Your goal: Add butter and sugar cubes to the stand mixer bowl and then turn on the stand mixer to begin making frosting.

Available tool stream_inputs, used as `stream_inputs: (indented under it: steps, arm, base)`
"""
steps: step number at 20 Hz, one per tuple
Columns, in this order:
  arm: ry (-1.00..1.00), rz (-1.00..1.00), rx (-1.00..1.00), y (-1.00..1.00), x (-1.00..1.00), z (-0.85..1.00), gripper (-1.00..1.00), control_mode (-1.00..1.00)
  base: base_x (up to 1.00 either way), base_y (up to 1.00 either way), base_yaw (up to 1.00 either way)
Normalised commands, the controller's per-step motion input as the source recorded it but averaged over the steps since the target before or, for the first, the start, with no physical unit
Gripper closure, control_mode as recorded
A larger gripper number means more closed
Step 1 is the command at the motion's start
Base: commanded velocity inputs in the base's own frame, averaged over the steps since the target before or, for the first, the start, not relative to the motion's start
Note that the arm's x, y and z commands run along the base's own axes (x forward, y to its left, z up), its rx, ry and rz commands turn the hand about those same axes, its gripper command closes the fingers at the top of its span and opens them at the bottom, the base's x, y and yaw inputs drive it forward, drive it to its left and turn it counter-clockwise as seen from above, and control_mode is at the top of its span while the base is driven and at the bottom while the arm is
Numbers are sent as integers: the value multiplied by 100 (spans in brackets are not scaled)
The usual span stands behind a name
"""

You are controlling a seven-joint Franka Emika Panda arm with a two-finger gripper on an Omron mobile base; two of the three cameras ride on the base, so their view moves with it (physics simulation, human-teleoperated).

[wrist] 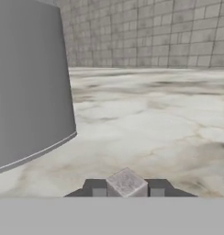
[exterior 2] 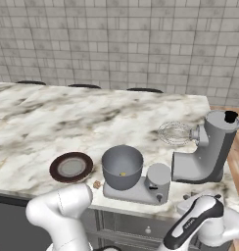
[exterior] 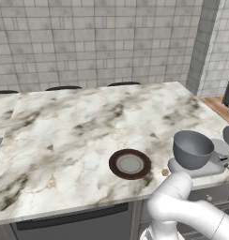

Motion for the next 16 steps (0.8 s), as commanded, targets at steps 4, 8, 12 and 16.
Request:
stream_inputs:
  steps: [4,8,12,16]
  arm:
    - [4,0,0,0,-6,-27,100,-100]
    - [-4,0,1,0,-40,-7,100,-100]
    - [-15,0,0,0,-75,3,100,-100]
    - [-17,0,0,2,-76,23,100,-100]
  base:
    - [0,0,0]
    - [0,0,0]
    - [0,0,0]
    - [0,0,0]
